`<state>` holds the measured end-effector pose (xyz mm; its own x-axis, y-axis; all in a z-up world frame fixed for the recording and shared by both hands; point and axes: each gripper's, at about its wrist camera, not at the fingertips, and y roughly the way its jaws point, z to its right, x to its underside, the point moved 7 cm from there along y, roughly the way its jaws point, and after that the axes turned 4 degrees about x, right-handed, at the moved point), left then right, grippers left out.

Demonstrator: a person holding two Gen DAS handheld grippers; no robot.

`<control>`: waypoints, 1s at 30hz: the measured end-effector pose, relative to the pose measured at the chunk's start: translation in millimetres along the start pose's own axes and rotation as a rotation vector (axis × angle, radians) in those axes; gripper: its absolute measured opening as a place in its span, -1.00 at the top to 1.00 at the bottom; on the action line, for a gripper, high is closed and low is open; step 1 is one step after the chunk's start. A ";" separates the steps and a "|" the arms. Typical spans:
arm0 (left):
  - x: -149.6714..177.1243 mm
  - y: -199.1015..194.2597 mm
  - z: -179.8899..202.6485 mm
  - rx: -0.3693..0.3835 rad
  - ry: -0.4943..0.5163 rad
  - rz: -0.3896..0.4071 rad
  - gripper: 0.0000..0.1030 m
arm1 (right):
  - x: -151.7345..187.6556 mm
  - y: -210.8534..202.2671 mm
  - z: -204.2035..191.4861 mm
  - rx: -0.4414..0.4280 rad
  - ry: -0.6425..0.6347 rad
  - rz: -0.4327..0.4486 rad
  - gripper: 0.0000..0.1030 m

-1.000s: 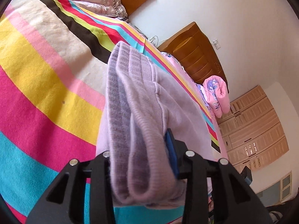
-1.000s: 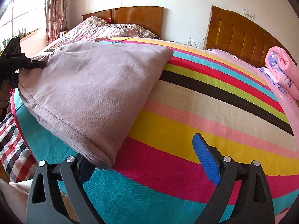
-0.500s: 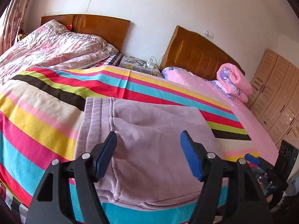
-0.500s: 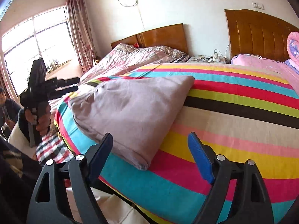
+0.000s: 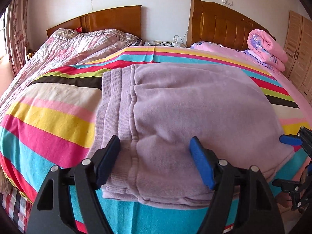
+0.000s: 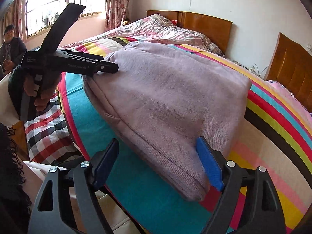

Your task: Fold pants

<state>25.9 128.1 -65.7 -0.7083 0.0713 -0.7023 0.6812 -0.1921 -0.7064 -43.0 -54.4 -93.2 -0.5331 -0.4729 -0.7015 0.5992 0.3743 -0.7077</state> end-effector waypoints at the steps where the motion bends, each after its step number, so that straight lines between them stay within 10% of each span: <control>1: 0.9 -0.8 -1.4 0.007 -0.001 0.007 -0.43 | 0.6 -2.1 0.0 -0.022 0.004 -0.006 -0.61; 5: 1.8 -3.7 -2.8 0.024 -0.001 0.031 -0.43 | -30.2 -25.4 16.9 -0.200 0.049 0.054 -0.59; 8: 3.9 -5.2 -2.6 0.033 0.016 0.052 -0.43 | -64.0 -25.6 45.9 -0.158 0.022 0.117 -0.60; 13: 2.8 -4.4 -5.4 0.044 0.010 0.051 -0.45 | -88.7 47.7 74.0 -0.276 0.021 -0.019 -0.62; 18: 1.6 -3.7 -8.0 0.055 0.008 0.045 -0.45 | -112.9 70.7 147.5 -0.117 0.179 -0.006 -0.56; 24: 0.3 -1.0 -8.0 0.045 0.016 0.052 -0.47 | -123.0 77.8 115.3 -0.324 0.110 -0.031 -0.67; 30: 0.1 -0.3 -7.7 0.046 0.024 0.048 -0.48 | -136.7 101.6 170.5 -0.165 0.284 -0.017 -0.60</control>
<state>27.1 135.6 -66.2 -0.6702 0.0840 -0.7375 0.7046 -0.2402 -0.6677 192.7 -87.7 -54.9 -0.7016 -0.2478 -0.6681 0.4960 0.5033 -0.7076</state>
